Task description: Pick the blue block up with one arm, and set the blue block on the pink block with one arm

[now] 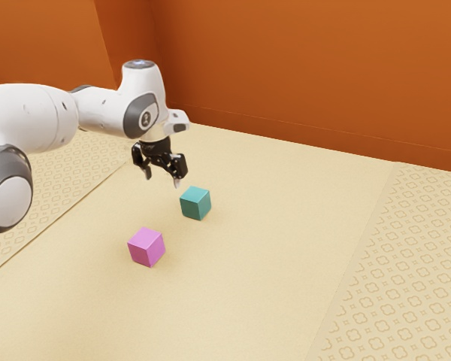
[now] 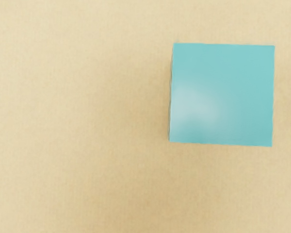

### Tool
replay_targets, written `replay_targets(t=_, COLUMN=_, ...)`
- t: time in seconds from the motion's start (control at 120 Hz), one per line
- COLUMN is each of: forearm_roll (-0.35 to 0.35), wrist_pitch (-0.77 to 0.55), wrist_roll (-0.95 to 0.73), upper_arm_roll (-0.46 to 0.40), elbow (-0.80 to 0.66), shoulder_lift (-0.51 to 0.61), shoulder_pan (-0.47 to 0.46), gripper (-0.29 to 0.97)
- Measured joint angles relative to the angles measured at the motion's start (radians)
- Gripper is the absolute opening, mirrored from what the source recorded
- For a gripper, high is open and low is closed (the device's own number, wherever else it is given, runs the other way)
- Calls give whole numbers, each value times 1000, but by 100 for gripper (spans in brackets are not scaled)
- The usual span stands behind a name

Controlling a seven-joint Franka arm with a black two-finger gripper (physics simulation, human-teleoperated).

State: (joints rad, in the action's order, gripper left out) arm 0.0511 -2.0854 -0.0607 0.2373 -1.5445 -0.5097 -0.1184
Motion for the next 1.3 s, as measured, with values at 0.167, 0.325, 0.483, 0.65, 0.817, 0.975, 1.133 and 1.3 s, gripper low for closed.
replay_targets(t=0.167, forearm_roll=46, wrist_pitch=-17, wrist_roll=-71, upper_arm_roll=-126, elbow=90, shoulder_lift=-81, shoulder_pan=99, gripper=66)
replay_targets(t=0.325, forearm_roll=49, wrist_pitch=-24, wrist_roll=-141, upper_arm_roll=-174, elbow=136, shoulder_lift=-135, shoulder_pan=100, gripper=66)
replay_targets(t=0.483, forearm_roll=54, wrist_pitch=2, wrist_roll=-215, upper_arm_roll=-191, elbow=214, shoulder_lift=-208, shoulder_pan=112, gripper=66)
replay_targets(t=0.65, forearm_roll=67, wrist_pitch=60, wrist_roll=-267, upper_arm_roll=-190, elbow=294, shoulder_lift=-252, shoulder_pan=129, gripper=66)
replay_targets(t=0.817, forearm_roll=83, wrist_pitch=147, wrist_roll=-269, upper_arm_roll=-190, elbow=361, shoulder_lift=-299, shoulder_pan=141, gripper=66)
replay_targets(t=0.975, forearm_roll=92, wrist_pitch=195, wrist_roll=-261, upper_arm_roll=-192, elbow=448, shoulder_lift=-353, shoulder_pan=143, gripper=66)
replay_targets(t=1.133, forearm_roll=94, wrist_pitch=223, wrist_roll=-256, upper_arm_roll=-192, elbow=537, shoulder_lift=-411, shoulder_pan=147, gripper=66)
replay_targets(t=1.3, forearm_roll=94, wrist_pitch=234, wrist_roll=-252, upper_arm_roll=-191, elbow=565, shoulder_lift=-436, shoulder_pan=147, gripper=66)
